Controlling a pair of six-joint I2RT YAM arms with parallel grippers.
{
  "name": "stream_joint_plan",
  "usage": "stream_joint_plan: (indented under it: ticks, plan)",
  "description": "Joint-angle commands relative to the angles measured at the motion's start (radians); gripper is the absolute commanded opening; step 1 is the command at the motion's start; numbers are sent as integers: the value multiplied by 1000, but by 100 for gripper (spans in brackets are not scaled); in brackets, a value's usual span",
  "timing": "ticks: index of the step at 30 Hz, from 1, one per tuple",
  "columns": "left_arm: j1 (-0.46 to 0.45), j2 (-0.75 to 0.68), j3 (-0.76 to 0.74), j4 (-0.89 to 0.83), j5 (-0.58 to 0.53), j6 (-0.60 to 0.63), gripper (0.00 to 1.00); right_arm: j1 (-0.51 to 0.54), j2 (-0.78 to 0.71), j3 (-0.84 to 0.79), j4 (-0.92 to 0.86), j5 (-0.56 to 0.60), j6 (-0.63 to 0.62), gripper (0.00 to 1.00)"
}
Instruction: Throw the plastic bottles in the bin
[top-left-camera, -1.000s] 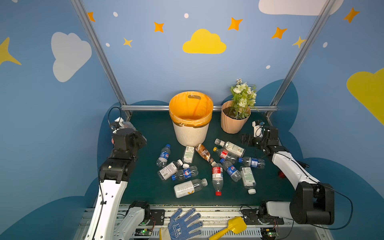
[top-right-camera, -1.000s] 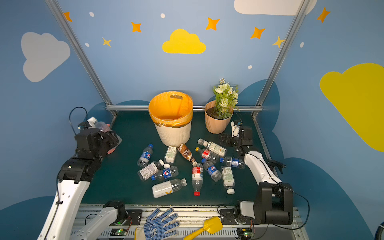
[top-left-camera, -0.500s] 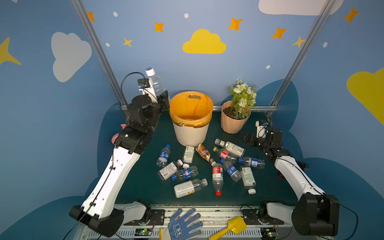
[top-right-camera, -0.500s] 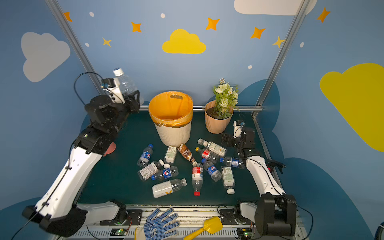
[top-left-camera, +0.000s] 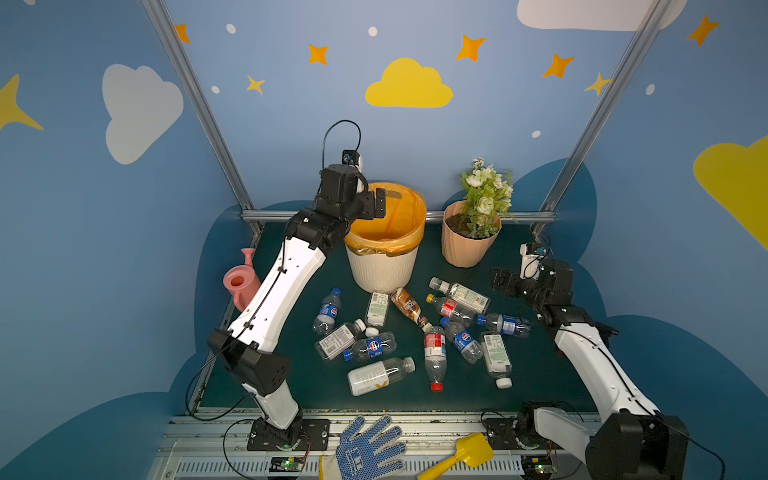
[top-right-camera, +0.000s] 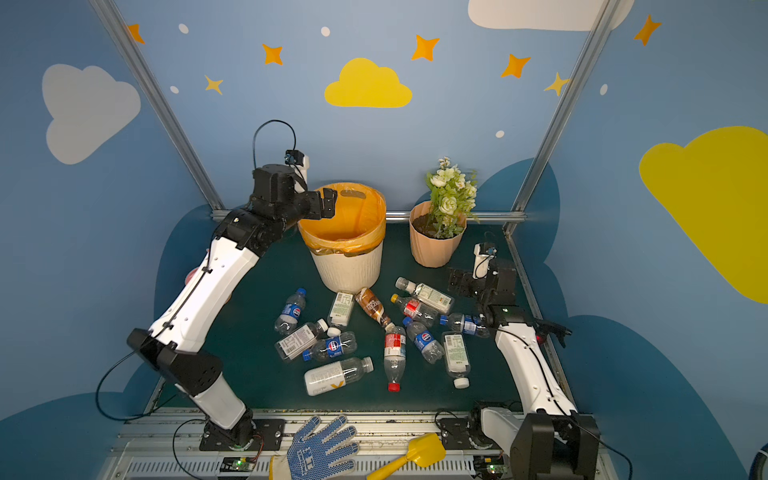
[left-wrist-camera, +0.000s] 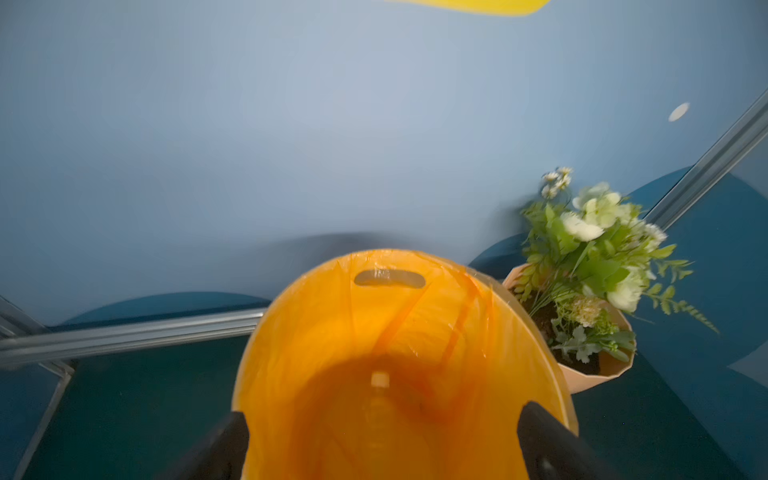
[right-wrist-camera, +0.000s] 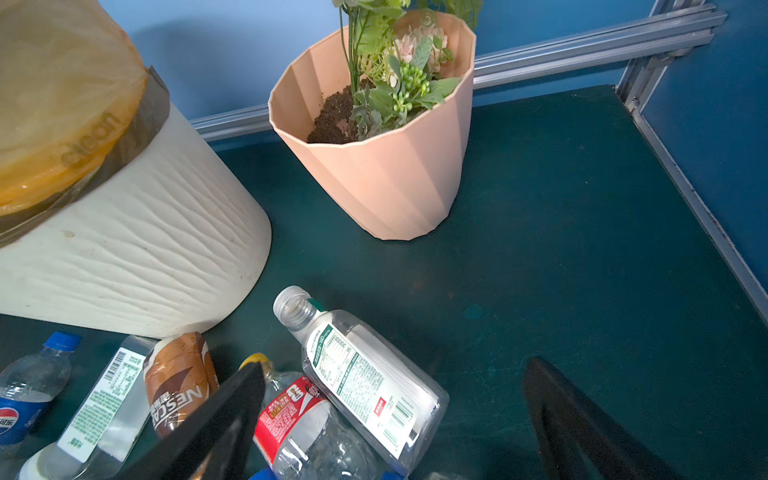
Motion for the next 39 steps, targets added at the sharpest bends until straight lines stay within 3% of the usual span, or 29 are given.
stream_joint_plan:
  ticks: [1, 9, 16, 26, 39]
  plan:
    - [-18, -210, -136, 185, -40, 42, 100, -5, -16, -24, -9, 15, -3, 96]
    - [-23, -358, -332, 44, -124, 50, 100, -7, 34, -6, 14, -18, 22, 96]
    - [-23, -431, -514, -137, -118, 41, 100, -8, 48, -4, -2, -20, 30, 96]
    - [-47, -380, -665, -444, -1, 6, 100, -8, 76, 10, 8, -18, 62, 96]
    - [-126, -187, -664, -706, -12, 116, 98, -8, 76, 11, -20, -7, 59, 96]
